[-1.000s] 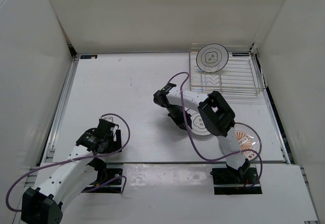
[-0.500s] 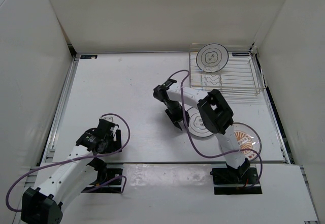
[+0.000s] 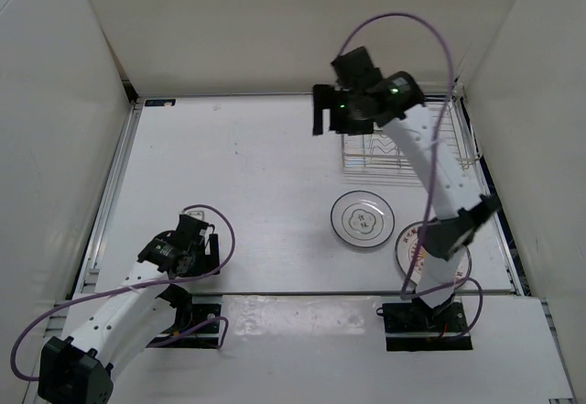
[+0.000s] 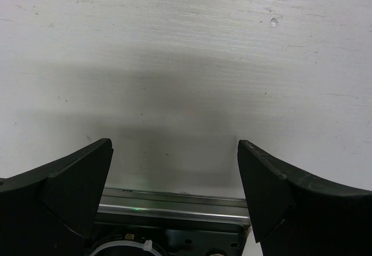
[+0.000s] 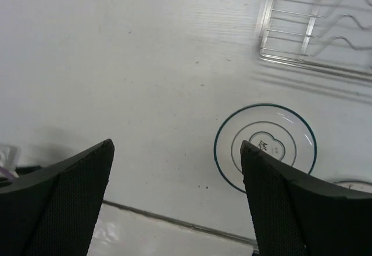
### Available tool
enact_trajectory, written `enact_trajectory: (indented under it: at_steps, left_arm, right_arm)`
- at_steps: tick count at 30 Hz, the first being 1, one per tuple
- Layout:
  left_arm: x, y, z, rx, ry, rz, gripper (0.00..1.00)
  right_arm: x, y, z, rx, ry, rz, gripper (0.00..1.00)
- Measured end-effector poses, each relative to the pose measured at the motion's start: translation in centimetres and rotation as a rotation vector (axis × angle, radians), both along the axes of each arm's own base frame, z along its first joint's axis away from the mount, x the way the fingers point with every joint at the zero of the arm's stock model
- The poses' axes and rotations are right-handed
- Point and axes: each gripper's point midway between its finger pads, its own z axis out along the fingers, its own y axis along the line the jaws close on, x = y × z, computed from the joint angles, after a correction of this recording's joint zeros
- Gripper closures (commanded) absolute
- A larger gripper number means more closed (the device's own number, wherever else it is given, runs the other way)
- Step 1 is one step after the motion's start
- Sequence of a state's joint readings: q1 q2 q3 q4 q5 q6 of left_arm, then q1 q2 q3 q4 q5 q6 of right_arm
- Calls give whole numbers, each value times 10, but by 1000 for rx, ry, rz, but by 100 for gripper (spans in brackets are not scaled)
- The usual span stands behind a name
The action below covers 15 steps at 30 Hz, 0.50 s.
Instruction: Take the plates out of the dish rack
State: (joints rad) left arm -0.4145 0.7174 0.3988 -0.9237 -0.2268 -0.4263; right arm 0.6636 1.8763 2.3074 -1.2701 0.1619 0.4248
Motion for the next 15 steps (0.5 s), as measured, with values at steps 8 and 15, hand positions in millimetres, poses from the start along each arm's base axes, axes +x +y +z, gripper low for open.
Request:
enact_trajectory:
  at_steps: [8, 15]
  left_arm:
    - [2, -1, 2, -6, -15, 1, 0]
    - [3, -1, 3, -10, -25, 1, 0]
  right_arm:
    - [76, -90, 41, 274, -176, -509, 10]
    - [193, -124, 46, 614, -221, -802, 23]
